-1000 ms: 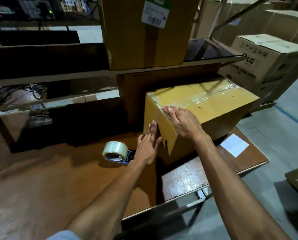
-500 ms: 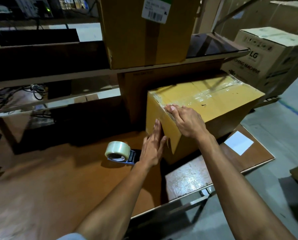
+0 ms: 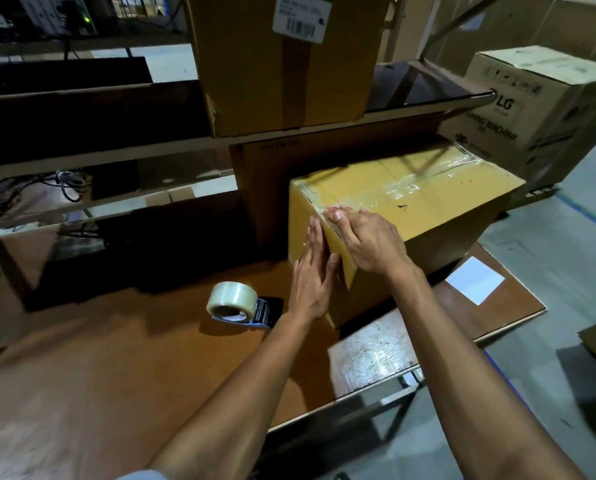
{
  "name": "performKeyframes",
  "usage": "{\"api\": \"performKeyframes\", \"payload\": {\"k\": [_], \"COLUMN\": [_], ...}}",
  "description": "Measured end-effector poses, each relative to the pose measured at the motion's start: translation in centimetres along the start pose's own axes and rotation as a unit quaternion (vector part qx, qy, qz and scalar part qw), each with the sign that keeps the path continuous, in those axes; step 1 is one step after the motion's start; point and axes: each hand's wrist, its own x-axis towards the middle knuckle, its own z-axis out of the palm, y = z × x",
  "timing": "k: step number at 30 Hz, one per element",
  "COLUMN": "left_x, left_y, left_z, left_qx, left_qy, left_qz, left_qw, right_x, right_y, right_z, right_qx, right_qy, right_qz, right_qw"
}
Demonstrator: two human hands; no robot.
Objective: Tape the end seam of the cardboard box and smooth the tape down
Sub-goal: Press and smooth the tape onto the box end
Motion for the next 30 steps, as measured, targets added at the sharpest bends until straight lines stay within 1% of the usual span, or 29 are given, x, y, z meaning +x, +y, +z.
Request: {"api": "performKeyframes", "payload": {"k": [4,6,8,11,15,18,20,25,30], "left_x": [-2.9,-3.3,-2.8,-0.8,0.4,-0.7,-1.9,-2.9,0.0], "left_y": [-3.5,-4.2,-3.7,-1.0,1.6,0.9,-0.3,-2.4,-0.1], "left_z": [0.7,0.4,-0.2,-1.0,-0.5,0.5,0.9,0.2,-0.9], "left_qx": [0.019,0.033,0.040,0.035,0.000,-0.019,-0.016,0.038,0.048], "left_qy": [-0.039,-0.039,-0.024,0.003,0.016,0.019,0.008,-0.007,0.018], "left_qz": [-0.010,-0.013,-0.015,0.001,0.011,0.000,-0.010,-0.007,0.011], "left_qw": [0.999,0.999,0.999,0.999,1.000,1.000,1.000,0.999,0.999], "right_x": [0.3,0.2,0.2,0.1,-0.3,-0.2,0.0,-0.1,-0.2], "right_y": [0.4,0.3,0.3,0.1,-0.2,-0.2,-0.1,-0.2,-0.3], "right_z": [0.4,0.4,0.4,0.2,-0.3,-0.2,0.0,-0.1,-0.2], "right_qx": [-0.001,-0.004,0.001,0.002,-0.002,-0.001,0.001,-0.002,0.004], "right_qy": [0.003,0.005,0.004,0.004,0.019,0.011,0.008,0.008,0.011], "right_qz": [-0.002,-0.005,-0.004,-0.005,-0.004,-0.005,-0.007,-0.011,-0.010], "right_qw": [1.000,1.000,1.000,1.000,1.000,1.000,1.000,1.000,1.000]}}
